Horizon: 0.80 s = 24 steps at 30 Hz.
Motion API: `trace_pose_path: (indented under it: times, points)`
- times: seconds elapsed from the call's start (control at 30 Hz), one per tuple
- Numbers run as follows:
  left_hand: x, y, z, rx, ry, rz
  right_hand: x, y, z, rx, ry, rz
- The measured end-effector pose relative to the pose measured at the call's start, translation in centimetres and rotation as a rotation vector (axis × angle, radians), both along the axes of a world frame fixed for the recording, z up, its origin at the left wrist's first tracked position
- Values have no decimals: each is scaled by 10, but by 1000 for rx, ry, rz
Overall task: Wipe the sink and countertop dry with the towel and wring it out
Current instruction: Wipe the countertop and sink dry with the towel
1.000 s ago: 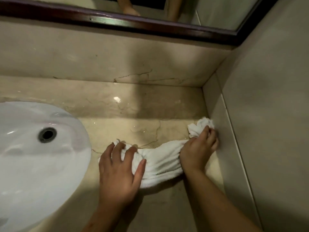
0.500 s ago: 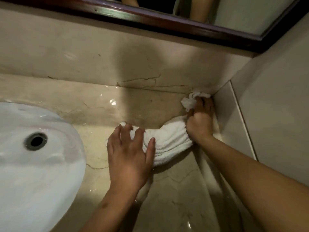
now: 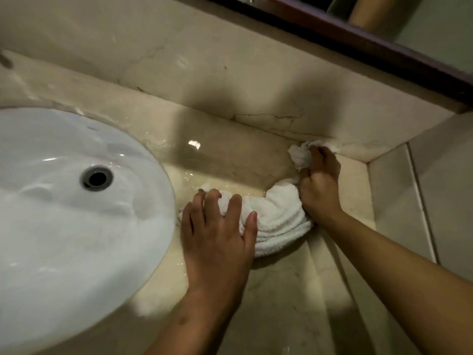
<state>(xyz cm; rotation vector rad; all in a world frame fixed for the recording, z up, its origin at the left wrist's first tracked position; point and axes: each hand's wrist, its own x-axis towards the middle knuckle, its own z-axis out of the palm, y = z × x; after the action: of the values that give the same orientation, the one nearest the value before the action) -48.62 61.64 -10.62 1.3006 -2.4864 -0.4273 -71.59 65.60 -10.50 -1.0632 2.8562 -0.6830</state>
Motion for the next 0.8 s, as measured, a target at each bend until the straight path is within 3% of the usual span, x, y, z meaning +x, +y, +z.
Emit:
trace_pose_path:
  times: [0.23, 0.57, 0.8]
  points:
    - [39, 0, 0, 12, 21, 61, 49, -51, 9, 50, -70, 155]
    - [60, 25, 6, 134, 52, 326, 138, -160, 16, 87, -92, 712]
    - [71, 36, 9, 162, 0, 307, 137, -131, 18, 51, 147, 587]
